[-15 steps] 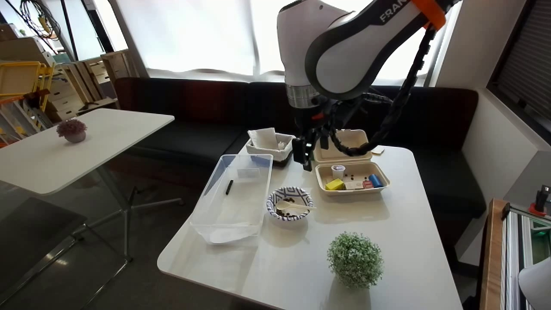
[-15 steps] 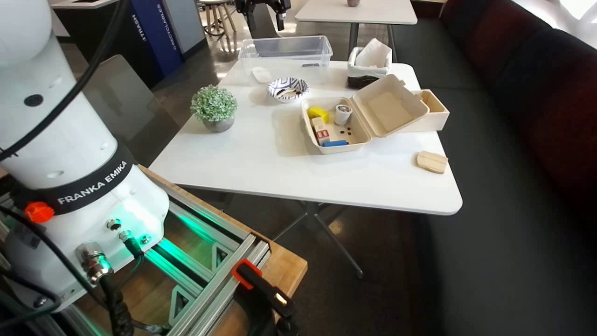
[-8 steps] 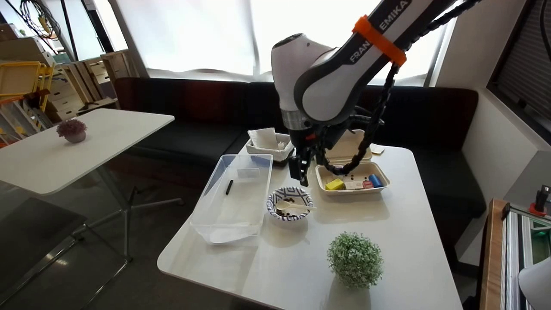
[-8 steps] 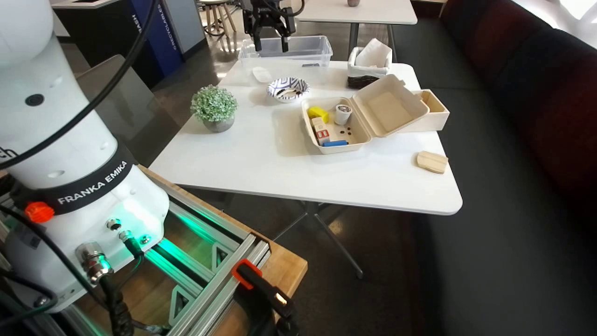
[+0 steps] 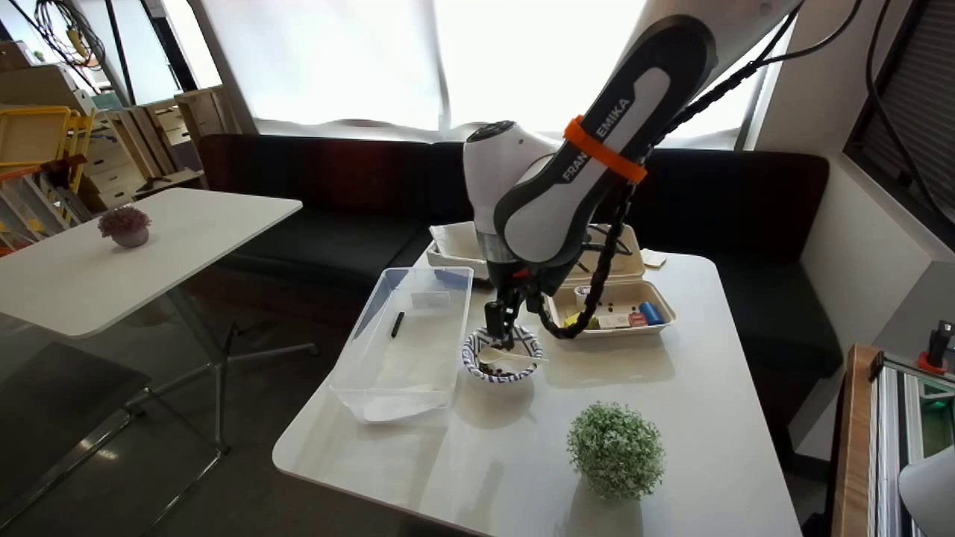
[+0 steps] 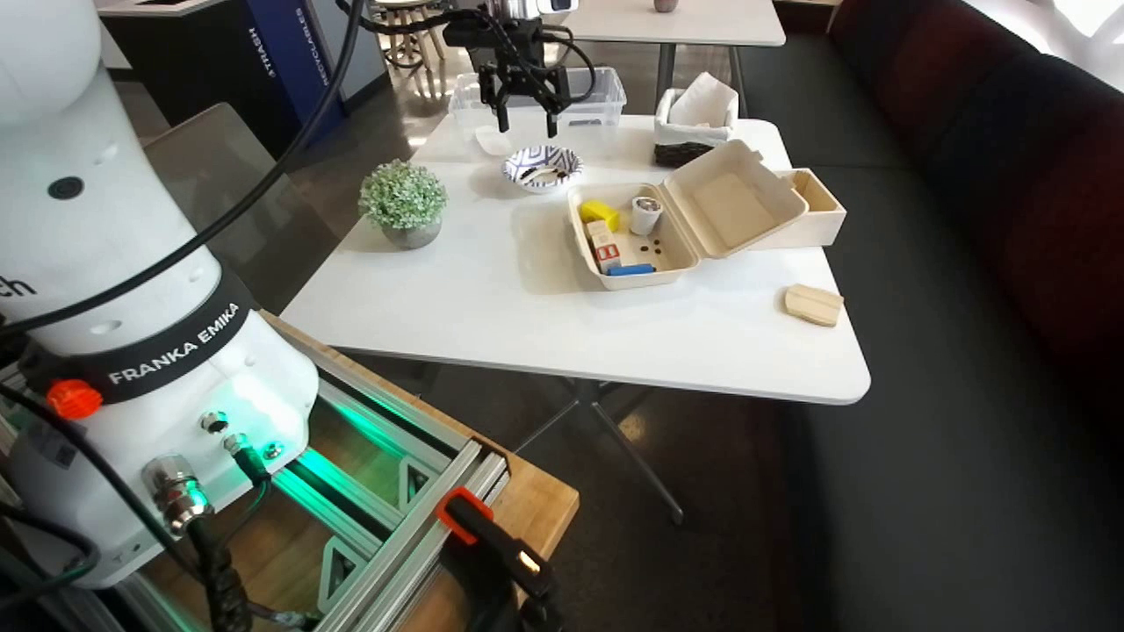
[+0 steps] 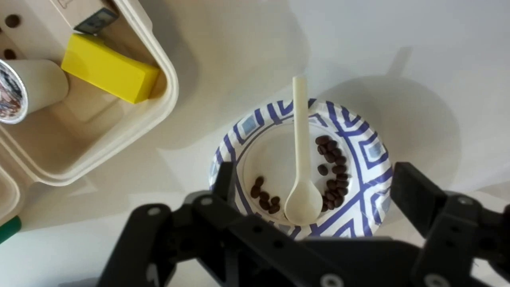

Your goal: Remove the white spoon from the bowl and put it on the table.

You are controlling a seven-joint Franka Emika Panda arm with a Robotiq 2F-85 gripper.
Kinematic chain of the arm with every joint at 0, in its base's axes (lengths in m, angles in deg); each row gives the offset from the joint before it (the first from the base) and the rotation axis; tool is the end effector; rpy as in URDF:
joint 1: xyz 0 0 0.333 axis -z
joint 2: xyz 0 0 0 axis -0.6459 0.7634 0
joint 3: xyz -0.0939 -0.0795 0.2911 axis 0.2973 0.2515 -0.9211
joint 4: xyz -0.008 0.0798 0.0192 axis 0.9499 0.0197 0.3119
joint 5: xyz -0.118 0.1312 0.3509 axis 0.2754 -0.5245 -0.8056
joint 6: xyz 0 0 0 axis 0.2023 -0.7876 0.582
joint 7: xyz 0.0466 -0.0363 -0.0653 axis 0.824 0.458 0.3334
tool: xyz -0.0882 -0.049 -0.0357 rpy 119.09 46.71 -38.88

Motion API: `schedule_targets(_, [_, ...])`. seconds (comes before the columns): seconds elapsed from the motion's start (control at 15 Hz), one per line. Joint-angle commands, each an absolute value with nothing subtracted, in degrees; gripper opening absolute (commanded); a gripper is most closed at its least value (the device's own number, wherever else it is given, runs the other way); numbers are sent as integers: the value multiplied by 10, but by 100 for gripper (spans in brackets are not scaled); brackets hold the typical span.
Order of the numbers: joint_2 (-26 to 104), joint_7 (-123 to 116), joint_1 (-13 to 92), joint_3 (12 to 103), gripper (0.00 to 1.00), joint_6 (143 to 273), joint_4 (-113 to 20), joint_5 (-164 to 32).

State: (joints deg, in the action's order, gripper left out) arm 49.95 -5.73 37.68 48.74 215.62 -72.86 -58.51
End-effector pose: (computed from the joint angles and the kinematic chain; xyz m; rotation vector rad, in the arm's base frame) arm 0.5756 0.0720 0.1920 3.0531 0.2153 -0.0896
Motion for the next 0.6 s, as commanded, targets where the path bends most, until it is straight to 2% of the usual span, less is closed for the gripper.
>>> schedule_targets(0.0, [551, -34, 364, 498, 100, 2177, -690, -600])
schedule_targets(0.33, [591, -26, 360, 502, 98, 2203, -664, -600])
schedule_targets(0.47, [603, -23, 358, 504, 88, 2211, -657, -599])
schedule_targets(0.53, [610, -25, 355, 508, 80, 2217, -654, -596])
